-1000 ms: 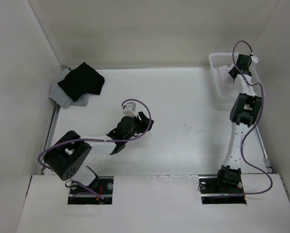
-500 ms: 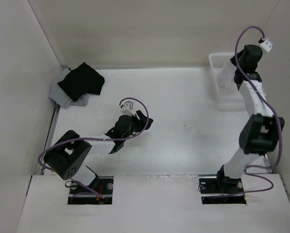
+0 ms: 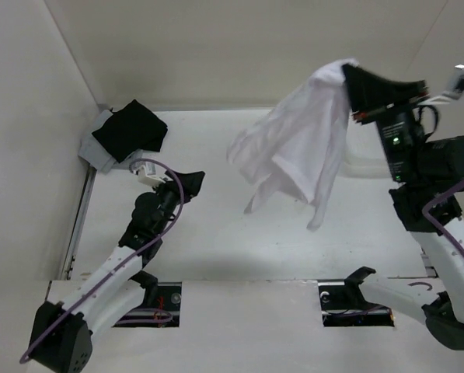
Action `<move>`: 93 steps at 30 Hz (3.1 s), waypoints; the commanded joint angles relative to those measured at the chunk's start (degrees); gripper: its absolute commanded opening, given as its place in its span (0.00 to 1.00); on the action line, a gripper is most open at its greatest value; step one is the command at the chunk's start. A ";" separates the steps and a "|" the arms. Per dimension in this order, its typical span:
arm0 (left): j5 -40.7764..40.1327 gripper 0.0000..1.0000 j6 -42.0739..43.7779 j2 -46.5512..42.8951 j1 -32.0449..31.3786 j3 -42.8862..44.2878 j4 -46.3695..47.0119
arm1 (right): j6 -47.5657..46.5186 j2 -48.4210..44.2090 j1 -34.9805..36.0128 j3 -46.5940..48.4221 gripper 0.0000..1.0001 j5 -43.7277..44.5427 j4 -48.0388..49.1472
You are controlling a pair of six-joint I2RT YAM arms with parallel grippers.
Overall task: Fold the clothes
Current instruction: Move the tank top to the center of the board, then flatten the tank top out
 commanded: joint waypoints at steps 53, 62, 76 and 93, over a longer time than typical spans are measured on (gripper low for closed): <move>-26.52 0.14 5.56 19.37 -37.53 20.23 -34.74 | 18.77 -7.80 14.37 -67.76 0.04 17.10 -5.56; -37.17 0.35 -11.70 31.39 -59.35 27.16 -47.52 | 21.50 -16.33 4.26 -71.54 0.24 15.09 -5.03; -33.83 0.45 -18.74 38.70 -62.09 28.84 -44.10 | 21.32 -17.39 3.99 -74.09 0.30 10.77 -2.22; -28.64 0.13 -15.05 43.19 -59.46 30.07 -41.01 | 21.23 -16.25 5.57 -75.06 0.32 10.51 -0.28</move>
